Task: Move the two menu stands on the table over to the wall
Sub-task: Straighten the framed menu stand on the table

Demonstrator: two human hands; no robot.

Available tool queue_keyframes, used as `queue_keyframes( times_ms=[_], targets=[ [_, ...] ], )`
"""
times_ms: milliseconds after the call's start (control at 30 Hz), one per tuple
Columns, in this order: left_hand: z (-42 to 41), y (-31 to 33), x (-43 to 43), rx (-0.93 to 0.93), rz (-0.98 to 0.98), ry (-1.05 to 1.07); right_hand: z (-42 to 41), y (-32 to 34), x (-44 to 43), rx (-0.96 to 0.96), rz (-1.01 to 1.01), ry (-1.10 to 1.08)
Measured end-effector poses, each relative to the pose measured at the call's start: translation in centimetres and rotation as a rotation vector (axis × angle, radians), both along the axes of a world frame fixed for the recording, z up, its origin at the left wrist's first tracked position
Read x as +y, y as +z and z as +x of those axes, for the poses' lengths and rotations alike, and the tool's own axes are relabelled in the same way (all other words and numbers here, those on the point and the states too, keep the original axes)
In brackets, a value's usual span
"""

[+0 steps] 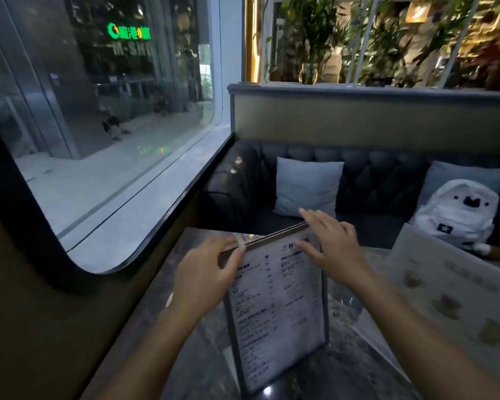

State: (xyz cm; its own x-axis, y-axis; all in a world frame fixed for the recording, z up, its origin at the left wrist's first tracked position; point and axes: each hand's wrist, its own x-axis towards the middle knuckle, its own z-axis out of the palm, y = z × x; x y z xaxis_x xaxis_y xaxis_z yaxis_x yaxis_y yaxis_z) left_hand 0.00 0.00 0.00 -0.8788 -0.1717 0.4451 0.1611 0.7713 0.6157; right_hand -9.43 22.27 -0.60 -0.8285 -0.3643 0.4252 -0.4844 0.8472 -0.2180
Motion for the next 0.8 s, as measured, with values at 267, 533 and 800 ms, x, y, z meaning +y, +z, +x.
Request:
queue_keyframes(
  times_ms=[267, 533, 800],
  targets=[
    [-0.1, -1.2, -0.8, 0.058, 0.068, 0.045, -0.8, -0.6, -0.1, 0.078, -0.042, -0.019],
    [-0.7, -1.4, -0.8, 0.031, 0.164, 0.057, -0.6, -0.5, -0.4, 0.126, -0.113, -0.041],
    [-2.7, -1.3, -1.2, -0.056, 0.26, 0.027, 0.5, -0.6, 0.6, 0.195, -0.144, -0.113]
  ],
)
